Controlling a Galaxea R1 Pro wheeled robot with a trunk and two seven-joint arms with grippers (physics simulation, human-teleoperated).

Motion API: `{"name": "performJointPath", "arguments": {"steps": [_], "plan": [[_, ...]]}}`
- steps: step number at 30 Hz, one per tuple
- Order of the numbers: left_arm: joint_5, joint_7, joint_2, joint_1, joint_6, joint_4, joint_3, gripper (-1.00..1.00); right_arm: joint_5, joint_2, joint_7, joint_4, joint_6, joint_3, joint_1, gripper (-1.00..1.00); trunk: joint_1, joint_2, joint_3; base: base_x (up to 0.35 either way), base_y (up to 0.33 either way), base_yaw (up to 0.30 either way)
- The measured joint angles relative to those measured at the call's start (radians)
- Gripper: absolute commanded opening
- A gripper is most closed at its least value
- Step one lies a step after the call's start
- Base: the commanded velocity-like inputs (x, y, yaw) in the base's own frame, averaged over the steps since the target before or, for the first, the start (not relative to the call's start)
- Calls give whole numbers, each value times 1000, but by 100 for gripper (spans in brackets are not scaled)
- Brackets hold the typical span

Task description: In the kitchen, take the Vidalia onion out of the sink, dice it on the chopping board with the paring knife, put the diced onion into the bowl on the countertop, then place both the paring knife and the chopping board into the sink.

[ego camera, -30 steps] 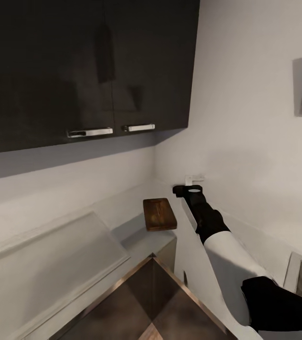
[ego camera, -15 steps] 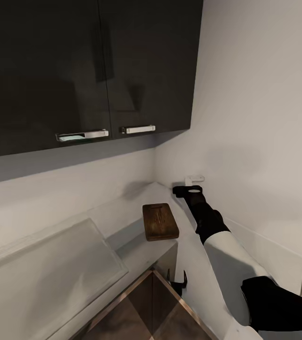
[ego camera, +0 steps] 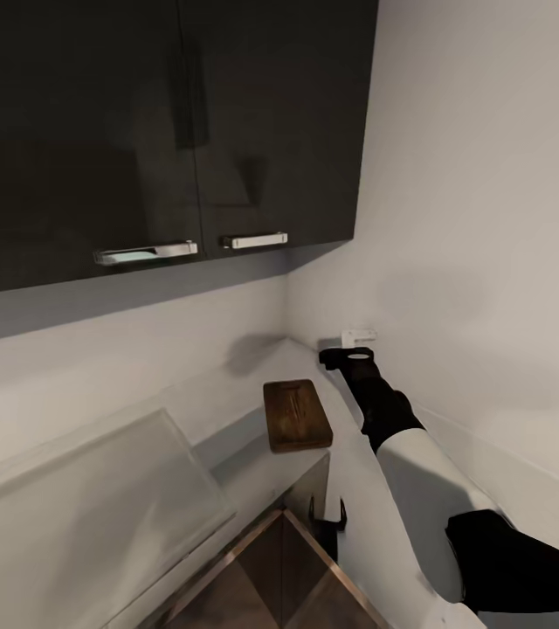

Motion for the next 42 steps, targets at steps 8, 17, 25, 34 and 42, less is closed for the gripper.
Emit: {"name": "performJointPath", "arguments": {"steps": [8,17,25,34,42], "plan": [[0,-1,0,0,0,2,0,100,0,0,0,9,0,0,0,100,0,0,0,34,1,0],[0,-1,0,0,0,2,0,100,0,0,2,11,0,0,0,100,0,0,0,54,131,0],[0,-1,0,0,0,4,0,100,1,0,2,15,0,0,0,100,0,0,0,48,51,0],[0,-1,0,0,0,4,0,100,0,0,2,17,0,0,0,100,0,0,0,48,2,0],[0,-1,0,0,0,4,0,100,1,0,2,17,0,0,0,100,0,0,0,10,0,0]]}}
